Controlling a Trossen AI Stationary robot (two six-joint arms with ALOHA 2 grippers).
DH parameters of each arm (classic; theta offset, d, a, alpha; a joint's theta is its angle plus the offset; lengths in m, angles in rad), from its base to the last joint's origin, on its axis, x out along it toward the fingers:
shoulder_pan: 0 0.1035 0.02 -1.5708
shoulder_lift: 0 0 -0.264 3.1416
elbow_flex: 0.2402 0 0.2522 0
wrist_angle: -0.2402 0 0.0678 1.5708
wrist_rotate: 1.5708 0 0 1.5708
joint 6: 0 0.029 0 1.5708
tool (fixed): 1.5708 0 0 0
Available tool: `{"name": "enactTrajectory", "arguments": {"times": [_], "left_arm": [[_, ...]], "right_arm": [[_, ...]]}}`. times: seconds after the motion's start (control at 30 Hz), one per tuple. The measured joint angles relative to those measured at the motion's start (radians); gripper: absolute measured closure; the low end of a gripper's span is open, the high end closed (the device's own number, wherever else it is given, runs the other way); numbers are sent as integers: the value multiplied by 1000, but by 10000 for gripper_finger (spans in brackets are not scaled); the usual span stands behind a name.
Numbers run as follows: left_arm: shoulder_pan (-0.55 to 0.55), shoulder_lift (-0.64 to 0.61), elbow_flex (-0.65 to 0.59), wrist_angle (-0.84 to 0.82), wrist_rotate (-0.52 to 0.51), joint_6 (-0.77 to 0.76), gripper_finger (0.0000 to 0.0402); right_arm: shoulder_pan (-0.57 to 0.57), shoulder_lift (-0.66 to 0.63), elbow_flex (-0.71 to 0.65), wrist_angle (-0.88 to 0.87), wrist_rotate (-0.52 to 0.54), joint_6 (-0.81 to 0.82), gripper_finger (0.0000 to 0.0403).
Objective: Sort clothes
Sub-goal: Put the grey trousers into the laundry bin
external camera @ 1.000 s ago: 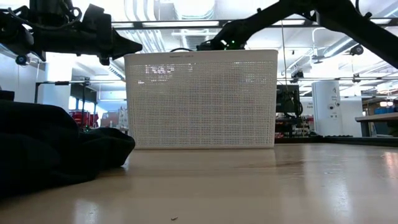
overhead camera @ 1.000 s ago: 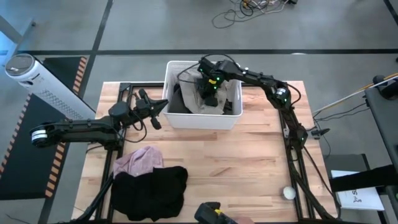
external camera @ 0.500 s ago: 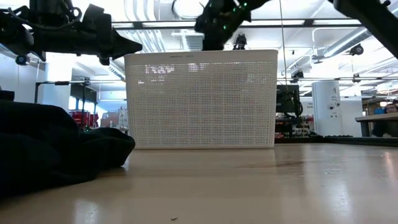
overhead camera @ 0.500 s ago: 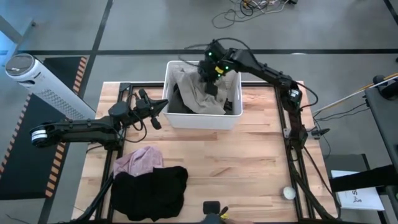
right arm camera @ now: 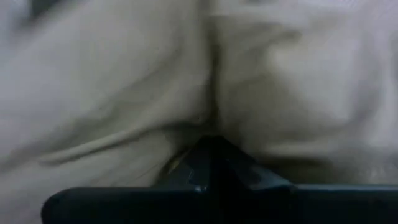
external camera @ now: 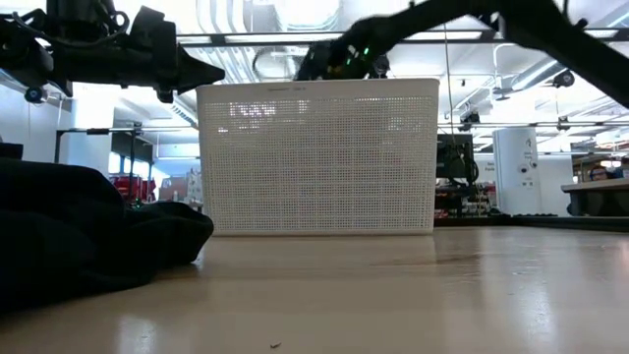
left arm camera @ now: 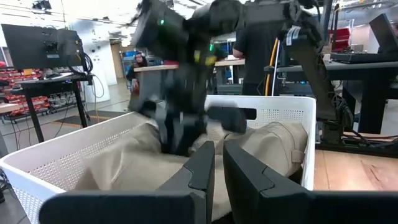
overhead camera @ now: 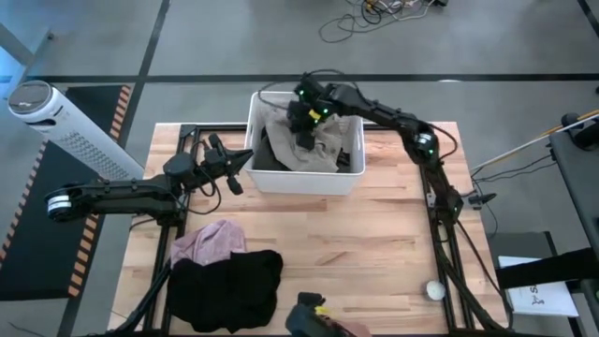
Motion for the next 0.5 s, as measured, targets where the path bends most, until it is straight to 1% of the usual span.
{"name": "enactTrajectory", "arguments": {"times": [0.2, 0.33, 0.5], "left_arm": [[0, 0, 0, -1, 0, 0, 381], [0, 0, 0, -1, -1, 4, 381], [0, 0, 0, -3, -1, 6, 381]], "right_arm": [[0, 87, 2, -62, 18, 0, 403], [2, 90, 3, -73, 19, -4, 403], [4, 49, 33, -105, 45, -2, 403]]}}
